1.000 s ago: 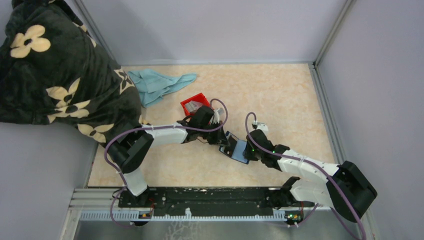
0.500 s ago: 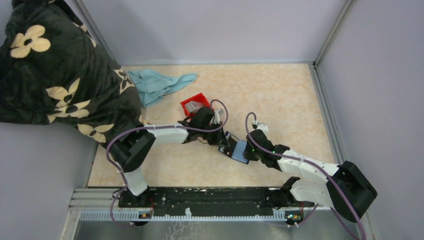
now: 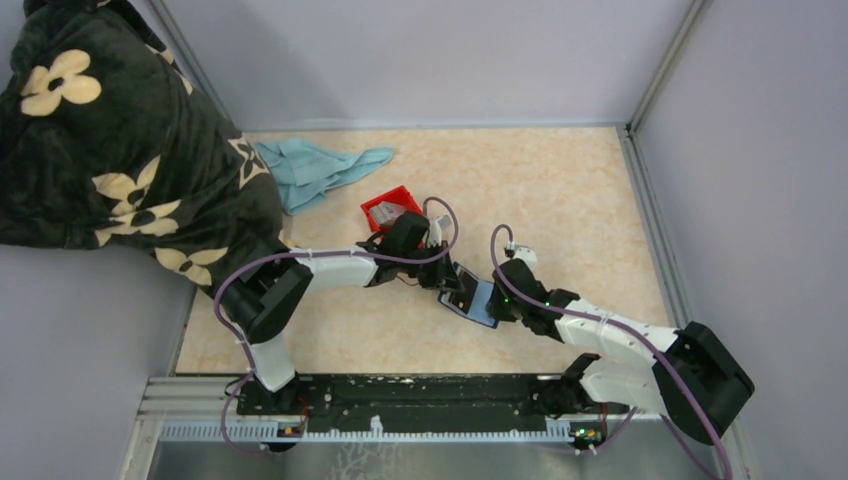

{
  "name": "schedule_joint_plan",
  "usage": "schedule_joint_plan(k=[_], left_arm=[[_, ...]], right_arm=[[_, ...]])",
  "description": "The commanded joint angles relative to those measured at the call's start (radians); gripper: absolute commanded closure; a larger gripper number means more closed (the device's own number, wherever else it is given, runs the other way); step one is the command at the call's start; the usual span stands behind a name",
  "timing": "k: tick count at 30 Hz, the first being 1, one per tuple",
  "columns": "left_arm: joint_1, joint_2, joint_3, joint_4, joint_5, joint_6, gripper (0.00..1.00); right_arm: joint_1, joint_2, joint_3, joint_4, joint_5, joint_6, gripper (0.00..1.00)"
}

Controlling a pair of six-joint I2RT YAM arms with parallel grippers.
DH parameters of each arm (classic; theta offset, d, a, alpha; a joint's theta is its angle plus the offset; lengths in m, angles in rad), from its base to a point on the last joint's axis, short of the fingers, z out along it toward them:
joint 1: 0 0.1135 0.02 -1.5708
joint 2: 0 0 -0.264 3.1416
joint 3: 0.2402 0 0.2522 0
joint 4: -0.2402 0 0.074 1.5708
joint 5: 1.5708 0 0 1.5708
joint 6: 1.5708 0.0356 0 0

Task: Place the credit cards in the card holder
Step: Insert the credit card into the card holder.

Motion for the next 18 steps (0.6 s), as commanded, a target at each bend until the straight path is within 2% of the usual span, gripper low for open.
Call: schedule_joint_plan(k=[1,9,18], left_arm=[[0.004,0.01,0.004,0.075,0.046,-0.011,1.0],[0.004,0.022,-0.001,0.082,0.048,-0.004,1.0],[0.019,0.013,0.005,0.01,-0.027,0.063,1.0]], right_arm=[[-0.006,0.015,-0.013,-0.047,0.006,-0.009,0.89],[-0.006,0.012,-0.015,-0.046,0.006,-0.009,0.9],[-0.006,0.011,-0.017,-0.043,0.002,-0.01,0.89]])
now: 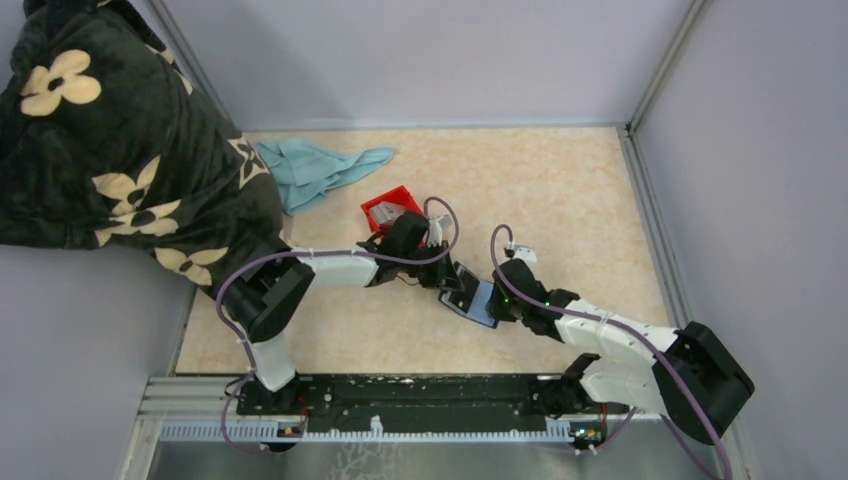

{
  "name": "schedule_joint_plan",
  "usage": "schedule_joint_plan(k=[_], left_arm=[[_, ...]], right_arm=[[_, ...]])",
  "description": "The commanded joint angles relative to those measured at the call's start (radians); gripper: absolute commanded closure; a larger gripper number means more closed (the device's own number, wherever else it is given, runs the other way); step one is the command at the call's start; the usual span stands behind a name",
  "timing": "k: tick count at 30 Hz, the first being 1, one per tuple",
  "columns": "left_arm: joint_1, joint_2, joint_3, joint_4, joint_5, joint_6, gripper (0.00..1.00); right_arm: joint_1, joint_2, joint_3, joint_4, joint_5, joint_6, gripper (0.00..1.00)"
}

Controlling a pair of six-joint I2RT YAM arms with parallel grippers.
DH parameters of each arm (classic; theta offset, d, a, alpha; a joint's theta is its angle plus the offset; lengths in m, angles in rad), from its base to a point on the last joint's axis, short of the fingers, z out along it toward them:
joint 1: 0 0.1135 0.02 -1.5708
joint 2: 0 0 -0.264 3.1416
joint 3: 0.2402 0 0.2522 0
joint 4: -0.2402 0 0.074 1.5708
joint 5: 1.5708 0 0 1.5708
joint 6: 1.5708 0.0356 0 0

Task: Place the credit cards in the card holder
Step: Insert the credit card into the card holder.

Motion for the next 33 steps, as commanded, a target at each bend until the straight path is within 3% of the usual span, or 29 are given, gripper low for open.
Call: schedule_joint_plan(k=[1,33], left_arm=[[0.017,-0.001,0.0,-0.022,-0.043,0.048,1.0],[0.031,0.045,-0.025,0.055,0.066,0.034,1.0]], right_arm=[[-0.006,0.012,-0.017,-0.042,0.002,-0.009,0.9],[-0.006,0.029,-0.023,-0.023,-0.008,-0.005,0.9]])
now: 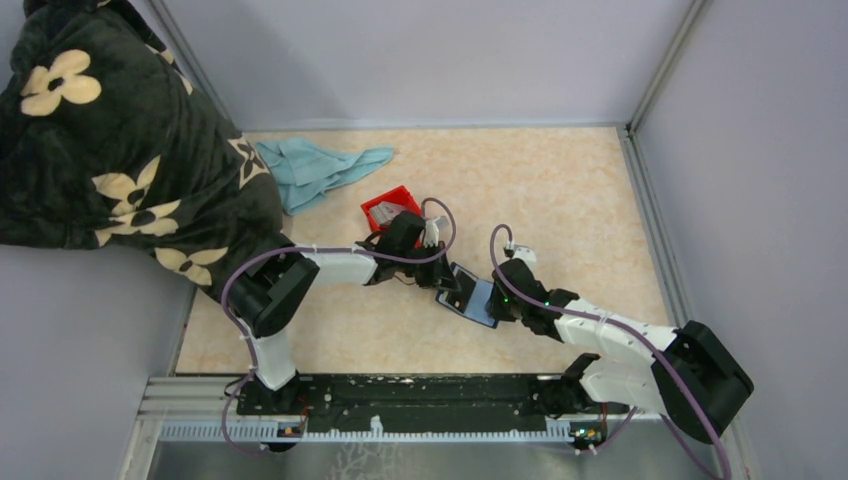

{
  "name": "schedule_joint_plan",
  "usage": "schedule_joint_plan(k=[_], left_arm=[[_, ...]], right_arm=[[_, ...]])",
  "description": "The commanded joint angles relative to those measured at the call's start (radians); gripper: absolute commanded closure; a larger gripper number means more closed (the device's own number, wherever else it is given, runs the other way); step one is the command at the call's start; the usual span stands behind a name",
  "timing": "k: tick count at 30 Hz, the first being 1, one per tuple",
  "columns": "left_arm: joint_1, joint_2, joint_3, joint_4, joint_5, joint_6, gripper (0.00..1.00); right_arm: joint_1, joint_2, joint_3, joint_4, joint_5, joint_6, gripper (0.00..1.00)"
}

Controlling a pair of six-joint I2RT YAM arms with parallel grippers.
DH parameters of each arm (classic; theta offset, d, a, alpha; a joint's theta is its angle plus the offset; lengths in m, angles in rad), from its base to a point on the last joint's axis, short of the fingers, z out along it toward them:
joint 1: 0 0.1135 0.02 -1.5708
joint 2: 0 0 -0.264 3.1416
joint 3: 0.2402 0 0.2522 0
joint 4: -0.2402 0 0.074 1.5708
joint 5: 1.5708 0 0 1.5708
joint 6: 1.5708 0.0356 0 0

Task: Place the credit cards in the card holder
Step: Insert the credit card into the card holder.

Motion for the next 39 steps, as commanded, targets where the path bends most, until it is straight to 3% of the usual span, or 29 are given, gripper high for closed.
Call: schedule_joint_plan(k=[1,39], left_arm=[[0.0,0.014,-0.015,0.044,0.039,0.003,1.0],[-0.003,0.024,-0.067,0.17,0.079,-0.063,1.0]], right_arm=[[-0.006,0.024,-0.022,-0.03,-0.003,-0.005,0.89],[-0.006,0.01,-0.019,-0.05,-0.004,-0.009,0.9]])
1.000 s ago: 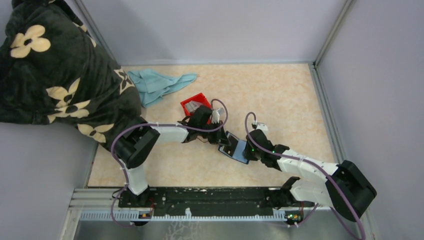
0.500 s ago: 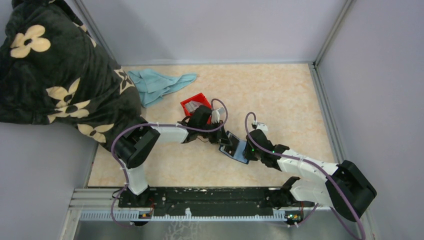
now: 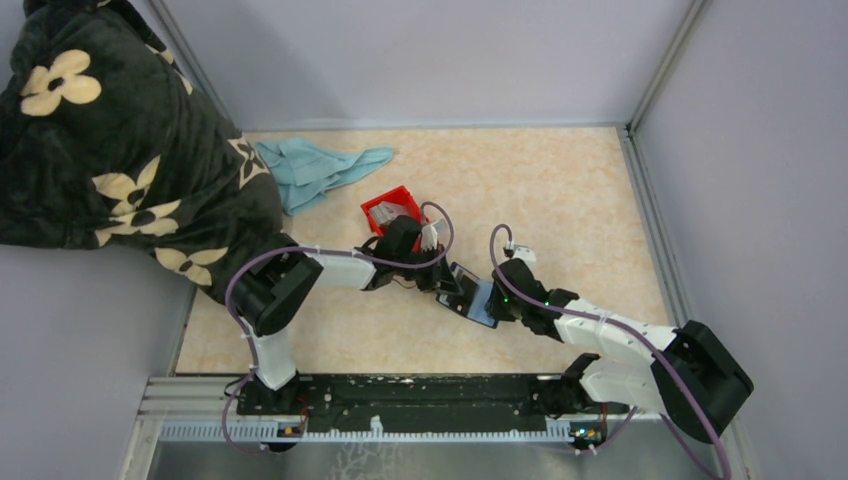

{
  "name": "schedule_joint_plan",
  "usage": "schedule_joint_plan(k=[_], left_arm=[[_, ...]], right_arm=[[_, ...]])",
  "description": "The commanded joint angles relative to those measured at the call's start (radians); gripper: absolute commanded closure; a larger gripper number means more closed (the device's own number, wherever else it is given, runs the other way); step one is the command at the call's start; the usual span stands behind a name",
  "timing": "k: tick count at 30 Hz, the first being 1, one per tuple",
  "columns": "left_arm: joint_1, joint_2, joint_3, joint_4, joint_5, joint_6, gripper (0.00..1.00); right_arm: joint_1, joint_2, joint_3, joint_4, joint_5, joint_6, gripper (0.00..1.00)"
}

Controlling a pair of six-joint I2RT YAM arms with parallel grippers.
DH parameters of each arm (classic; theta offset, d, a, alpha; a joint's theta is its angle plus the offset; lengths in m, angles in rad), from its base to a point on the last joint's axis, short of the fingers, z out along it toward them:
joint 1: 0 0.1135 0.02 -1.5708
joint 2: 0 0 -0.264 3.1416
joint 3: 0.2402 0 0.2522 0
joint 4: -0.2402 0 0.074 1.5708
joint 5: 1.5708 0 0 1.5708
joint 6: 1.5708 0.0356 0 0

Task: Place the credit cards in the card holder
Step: Insert the credit card into the card holder.

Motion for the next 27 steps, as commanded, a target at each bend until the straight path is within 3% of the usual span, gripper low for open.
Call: schedule_joint_plan(k=[1,27], left_arm=[[-0.003,0.01,-0.012,0.038,-0.003,0.004,1.0],[-0.001,0.04,0.01,0.087,-0.028,-0.008,1.0]], right_arm=[[-0.006,0.01,-0.018,-0.052,-0.002,-0.009,0.9],[-0.006,0.02,-0.025,-0.041,-0.012,-0.008,0.9]])
